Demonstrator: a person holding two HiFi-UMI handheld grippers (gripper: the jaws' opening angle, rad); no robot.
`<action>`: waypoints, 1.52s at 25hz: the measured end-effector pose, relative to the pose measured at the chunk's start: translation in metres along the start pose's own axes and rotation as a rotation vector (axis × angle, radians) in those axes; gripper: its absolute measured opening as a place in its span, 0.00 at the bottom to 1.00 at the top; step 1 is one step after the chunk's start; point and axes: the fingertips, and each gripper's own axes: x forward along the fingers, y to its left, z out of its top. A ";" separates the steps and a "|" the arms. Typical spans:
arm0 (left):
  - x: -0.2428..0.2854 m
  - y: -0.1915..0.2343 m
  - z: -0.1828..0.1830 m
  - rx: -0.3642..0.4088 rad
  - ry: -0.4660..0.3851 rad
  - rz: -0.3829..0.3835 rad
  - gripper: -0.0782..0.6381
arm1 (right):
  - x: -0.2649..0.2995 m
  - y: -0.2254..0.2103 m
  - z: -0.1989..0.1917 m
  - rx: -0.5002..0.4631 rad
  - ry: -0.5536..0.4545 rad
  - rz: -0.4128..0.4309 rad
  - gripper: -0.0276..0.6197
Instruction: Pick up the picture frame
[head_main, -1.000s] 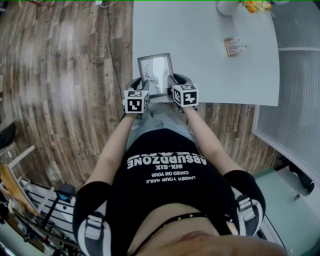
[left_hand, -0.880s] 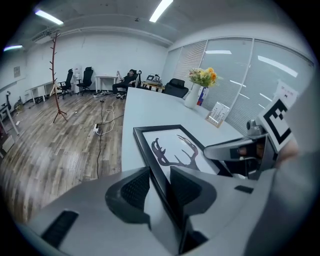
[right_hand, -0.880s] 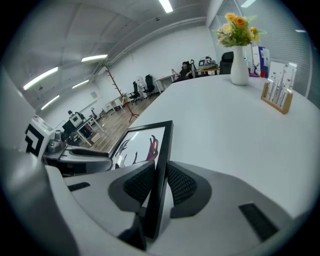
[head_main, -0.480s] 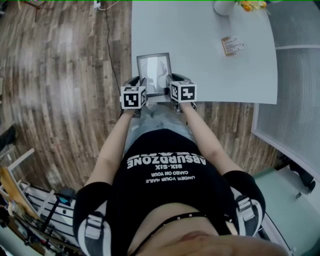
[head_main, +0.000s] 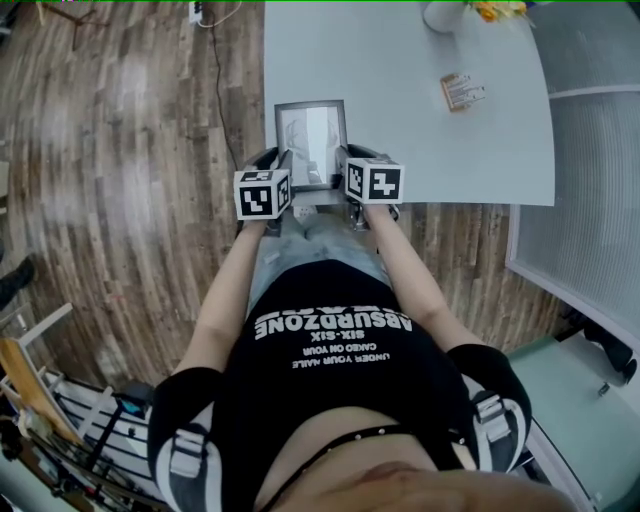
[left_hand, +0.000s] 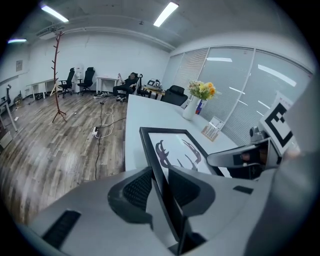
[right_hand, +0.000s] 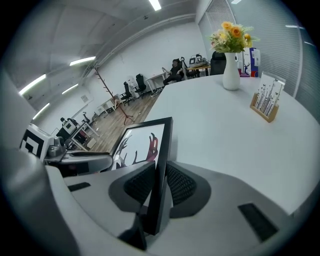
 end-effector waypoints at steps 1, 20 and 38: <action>-0.004 -0.001 0.004 0.004 -0.011 -0.002 0.27 | -0.004 0.002 0.003 0.006 -0.011 0.005 0.18; -0.148 -0.064 0.097 0.124 -0.341 -0.045 0.25 | -0.145 0.055 0.064 -0.004 -0.337 0.102 0.17; -0.184 -0.073 0.112 0.140 -0.434 -0.078 0.25 | -0.186 0.076 0.079 -0.048 -0.449 0.104 0.17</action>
